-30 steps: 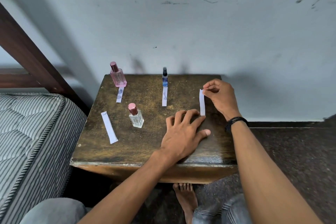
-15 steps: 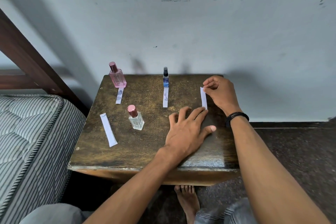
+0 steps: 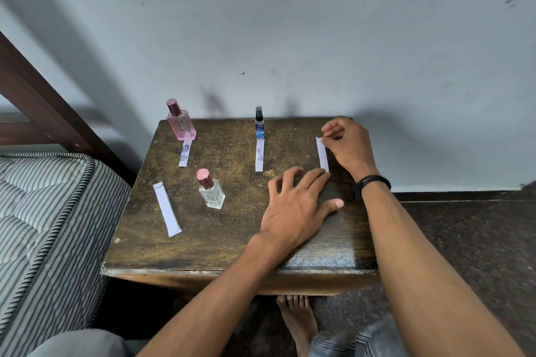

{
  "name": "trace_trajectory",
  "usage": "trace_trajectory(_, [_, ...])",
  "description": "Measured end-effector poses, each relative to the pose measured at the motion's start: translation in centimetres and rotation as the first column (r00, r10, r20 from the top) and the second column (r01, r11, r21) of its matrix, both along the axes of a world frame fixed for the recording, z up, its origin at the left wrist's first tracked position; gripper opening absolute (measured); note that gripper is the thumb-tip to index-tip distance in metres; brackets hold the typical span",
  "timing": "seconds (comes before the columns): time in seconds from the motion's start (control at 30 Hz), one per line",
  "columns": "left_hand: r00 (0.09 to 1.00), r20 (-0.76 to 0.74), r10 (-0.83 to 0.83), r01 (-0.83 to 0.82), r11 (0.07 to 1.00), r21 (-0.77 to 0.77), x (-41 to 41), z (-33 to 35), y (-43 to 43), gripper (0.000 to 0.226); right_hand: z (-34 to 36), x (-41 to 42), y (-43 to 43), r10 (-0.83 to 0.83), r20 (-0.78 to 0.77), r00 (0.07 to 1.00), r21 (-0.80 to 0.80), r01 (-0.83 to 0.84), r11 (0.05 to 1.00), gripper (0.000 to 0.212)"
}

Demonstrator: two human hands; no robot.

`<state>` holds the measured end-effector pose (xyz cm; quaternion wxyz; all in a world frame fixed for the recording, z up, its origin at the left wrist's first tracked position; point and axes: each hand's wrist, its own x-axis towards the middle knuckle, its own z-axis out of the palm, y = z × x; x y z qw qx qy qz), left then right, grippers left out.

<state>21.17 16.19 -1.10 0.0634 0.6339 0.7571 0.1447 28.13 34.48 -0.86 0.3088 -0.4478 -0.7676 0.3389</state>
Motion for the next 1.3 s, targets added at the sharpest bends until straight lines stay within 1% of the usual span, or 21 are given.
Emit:
trace_trajectory(0.1, [1.0, 0.005, -0.004, 0.004, 1.0, 0.003, 0.0, 0.1, -0.1, 0.068, 0.0, 0.1, 0.0, 0.001, 0.001, 1.0, -0.009, -0.001, 1.0, 0.016])
trace_trajectory(0.23, [0.999, 0.052, 0.007, -0.008, 1.0, 0.02, -0.1, 0.1, -0.1, 0.066, 0.1, 0.1, -0.1, -0.006, -0.021, 1.0, -0.038, 0.005, 0.999, 0.016])
trace_trajectory(0.33, [0.993, 0.111, 0.025, -0.031, 0.998, 0.049, -0.2, 0.3, -0.2, 0.062, 0.2, 0.3, 0.1, -0.036, -0.1, 0.994, -0.065, 0.03, 0.997, 0.016])
trace_trajectory(0.47, [0.976, 0.216, 0.035, -0.057, 0.994, 0.096, -0.4, 0.3, -0.3, 0.057, 0.3, 0.7, 0.2, -0.067, -0.206, 0.976, -0.151, 0.036, 0.988, 0.017])
trace_trajectory(0.57, [0.945, 0.325, 0.03, -0.101, 0.974, 0.204, -0.7, 0.0, -0.6, 0.047, 0.7, 0.9, -0.3, -0.061, -0.215, 0.975, -0.154, 0.028, 0.988, 0.016])
trace_trajectory(0.63, [0.911, 0.412, 0.02, -0.153, 0.944, 0.292, -0.8, 0.0, -1.2, 0.036, 1.3, 0.9, -1.0, -0.049, -0.207, 0.977, -0.151, 0.017, 0.988, 0.015])
trace_trajectory(0.7, [0.88, 0.475, 0.002, -0.184, 0.923, 0.337, -0.7, 0.2, -2.3, 0.026, 2.1, 1.0, -2.0, -0.037, -0.198, 0.98, -0.153, 0.006, 0.988, 0.015])
trace_trajectory(0.83, [0.874, 0.485, -0.032, -0.18, 0.906, 0.384, -0.7, 1.0, -6.5, 0.018, 3.7, 0.6, -5.1, 0.002, -0.205, 0.979, -0.156, -0.034, 0.987, 0.016])
trace_trajectory(0.9, [0.875, 0.483, -0.021, -0.229, 0.861, 0.453, -0.9, 1.8, -9.2, 0.018, 4.5, -0.2, -7.4, 0.047, -0.164, 0.985, -0.139, -0.07, 0.988, 0.013])
trace_trajectory(1.0, [0.859, 0.512, 0.0, -0.362, 0.708, 0.607, -1.8, 3.8, -13.1, 0.02, 5.1, -1.5, -11.1, 0.179, -0.071, 0.981, -0.132, -0.187, 0.973, 0.011])
trace_trajectory(1.07, [0.796, 0.604, 0.031, -0.5, 0.596, 0.628, -2.7, 5.2, -14.6, 0.025, 4.8, -2.2, -13.4, 0.268, -0.041, 0.963, -0.152, -0.271, 0.951, 0.015])
trace_trajectory(1.13, [0.689, 0.718, 0.098, -0.657, 0.503, 0.562, -3.9, 6.1, -15.1, 0.036, 4.2, -2.9, -15.2, 0.321, -0.013, 0.947, -0.168, -0.319, 0.933, 0.022])
trace_trajectory(1.17, [0.634, 0.761, 0.141, -0.717, 0.476, 0.509, -4.7, 6.1, -15.1, 0.04, 3.8, -3.4, -15.9, 0.342, 0.001, 0.94, -0.171, -0.337, 0.926, 0.028])
trace_trajectory(1.23, [0.512, 0.832, 0.215, -0.797, 0.48, 0.367, -6.4, 5.4, -14.8, 0.047, 3.2, -4.3, -17.0, 0.38, 0.027, 0.925, -0.17, -0.37, 0.913, 0.04])
trace_trajectory(1.3, [0.42, 0.864, 0.277, -0.819, 0.526, 0.229, -7.8, 4.5, -14.4, 0.051, 2.9, -5.1, -17.9, 0.41, 0.045, 0.911, -0.174, -0.397, 0.901, 0.05])
